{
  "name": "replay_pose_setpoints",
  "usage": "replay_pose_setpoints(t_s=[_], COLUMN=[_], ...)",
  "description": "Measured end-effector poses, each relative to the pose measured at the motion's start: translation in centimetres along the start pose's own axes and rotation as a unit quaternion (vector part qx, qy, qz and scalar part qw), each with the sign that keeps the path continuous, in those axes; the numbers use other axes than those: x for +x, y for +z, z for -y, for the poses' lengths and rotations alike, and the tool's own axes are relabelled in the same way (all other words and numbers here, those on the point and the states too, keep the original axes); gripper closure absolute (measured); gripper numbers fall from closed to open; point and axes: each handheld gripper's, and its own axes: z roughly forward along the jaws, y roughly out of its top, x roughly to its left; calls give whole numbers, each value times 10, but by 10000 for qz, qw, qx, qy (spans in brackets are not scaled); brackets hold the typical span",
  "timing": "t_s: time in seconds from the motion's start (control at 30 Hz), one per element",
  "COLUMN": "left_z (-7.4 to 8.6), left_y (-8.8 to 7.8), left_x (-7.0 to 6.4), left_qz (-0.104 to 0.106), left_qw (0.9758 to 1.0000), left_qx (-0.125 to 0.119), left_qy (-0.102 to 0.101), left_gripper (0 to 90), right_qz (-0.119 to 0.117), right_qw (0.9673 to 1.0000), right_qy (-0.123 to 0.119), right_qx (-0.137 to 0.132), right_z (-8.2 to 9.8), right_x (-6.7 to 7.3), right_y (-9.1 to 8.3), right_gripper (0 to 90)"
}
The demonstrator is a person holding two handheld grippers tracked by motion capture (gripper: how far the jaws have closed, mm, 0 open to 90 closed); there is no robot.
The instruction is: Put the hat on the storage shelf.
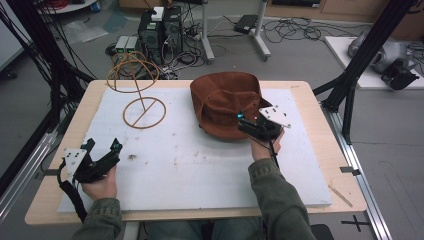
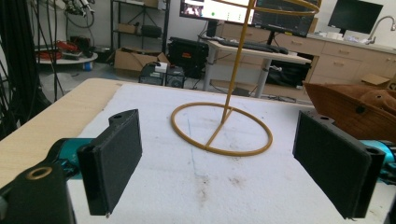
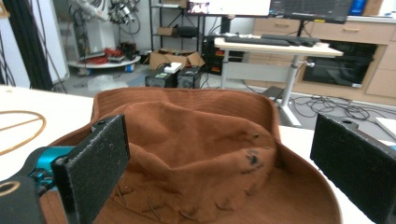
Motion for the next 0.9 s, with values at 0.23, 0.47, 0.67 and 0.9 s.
replay_pose_setpoints(t_s=[0.23, 0.47, 0.67, 0.9], left_z=[0, 0, 0, 1], left_y=[1, 1, 1, 2], left_x=[2, 2, 2, 1], left_qz=[3, 47, 58, 65], left_qw=[10000, 10000, 10000, 10000], left_qx=[17, -47, -17, -27], left_qy=[-20, -27, 6, 9], left_gripper=[159, 159, 159, 159], right_qz=[-79, 23, 101, -126], right_qw=[9958, 9922, 9916, 9926], right_qy=[26, -80, 42, -197], right_qx=[913, 1241, 1292, 1194], right_z=[16, 25, 31, 33], right_x=[20, 24, 19, 26], right_y=[36, 54, 62, 69], right_gripper=[44, 50, 63, 381])
